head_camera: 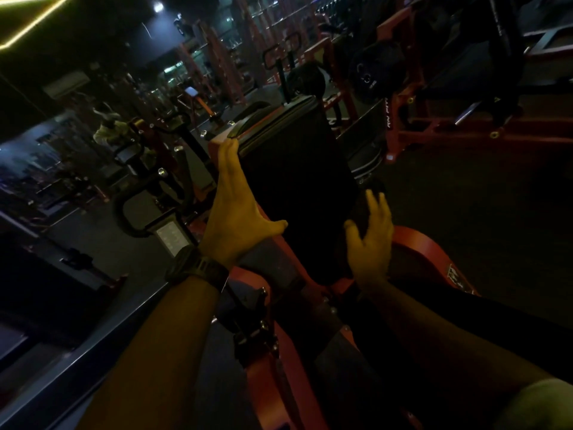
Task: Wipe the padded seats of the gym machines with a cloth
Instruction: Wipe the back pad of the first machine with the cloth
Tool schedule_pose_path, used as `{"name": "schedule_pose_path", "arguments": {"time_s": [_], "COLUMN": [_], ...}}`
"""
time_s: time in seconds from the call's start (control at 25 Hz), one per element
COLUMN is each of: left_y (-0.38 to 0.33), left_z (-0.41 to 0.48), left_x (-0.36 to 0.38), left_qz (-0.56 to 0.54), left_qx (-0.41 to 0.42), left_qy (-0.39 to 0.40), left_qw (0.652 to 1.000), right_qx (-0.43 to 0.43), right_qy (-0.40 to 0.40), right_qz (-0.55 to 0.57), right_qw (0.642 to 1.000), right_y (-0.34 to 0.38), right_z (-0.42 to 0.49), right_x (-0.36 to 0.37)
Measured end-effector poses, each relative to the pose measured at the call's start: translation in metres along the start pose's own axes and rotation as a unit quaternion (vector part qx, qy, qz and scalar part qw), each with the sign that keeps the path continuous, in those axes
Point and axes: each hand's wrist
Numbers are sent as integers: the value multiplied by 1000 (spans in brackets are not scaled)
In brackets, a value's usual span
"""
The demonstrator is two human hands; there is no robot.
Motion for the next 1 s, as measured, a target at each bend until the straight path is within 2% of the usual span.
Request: {"name": "schedule_pose_path", "arguments": {"time_s": [0.04,0.08,0.12,0.2,0.24,0.36,0.4,0.48,0.52,0.6,0.64,0.68,0.76,0.8,0.84,0.92,0.96,1.0], "left_y": [-1,-1,-1,0,-1,-1,0,0,0,1,2,3,5,7,9,11,11,12], "left_z": [-1,-1,-2,-1,-1,-2,-2,-2,-2,-1,-1,-1,-1,-1,-1,0,0,0], "left_x": [0,0,0,0,0,0,0,-1,-2,-2,-2,-2,-3,-3,-4,-4,-3,-4], "left_qz": [0,-2,-5,-9,-9,-5,-5,-3,-3,-1,1,3,10,13,14,12,11,10], "left_qx": [-1,-2,-3,-1,-1,-6,-5,-6,-5,2,3,6,21,28,31,26,24,25], "left_qy": [0,-1,-1,1,2,6,6,7,7,5,5,7,10,10,11,15,15,17], "left_qw": [1000,1000,1000,1000,1000,1000,1000,1000,1000,1000,1000,1000,1000,999,999,999,1000,999], "right_qx": [105,150,93,-91,-112,64,15,-210,-237,-101,-50,-82,-296,-345,-323,-174,-142,-181], "right_qy": [-16,-15,-3,63,78,33,42,81,81,37,17,13,45,47,38,4,0,2], "right_qz": [47,50,7,-84,-96,-15,-40,-126,-133,-77,-65,-102,-188,-194,-175,-108,-101,-129], "right_qw": [993,987,996,990,986,997,998,966,959,991,996,991,936,917,929,979,985,975], "right_y": [10,19,20,-4,-17,-3,4,-6,-12,1,12,20,15,13,19,45,56,59], "right_z": [-2,-12,-25,-40,-35,-40,-53,-74,-70,-61,-63,-69,-71,-61,-51,-41,-45,-48], "right_x": [5,9,12,4,-3,8,16,21,21,28,34,41,38,33,30,35,39,42]}}
Point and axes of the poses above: each hand's wrist, its own z-axis towards the middle knuckle, its own x-axis out of the palm, y = z × x, and after that the axes turned 7 degrees about y, right-handed
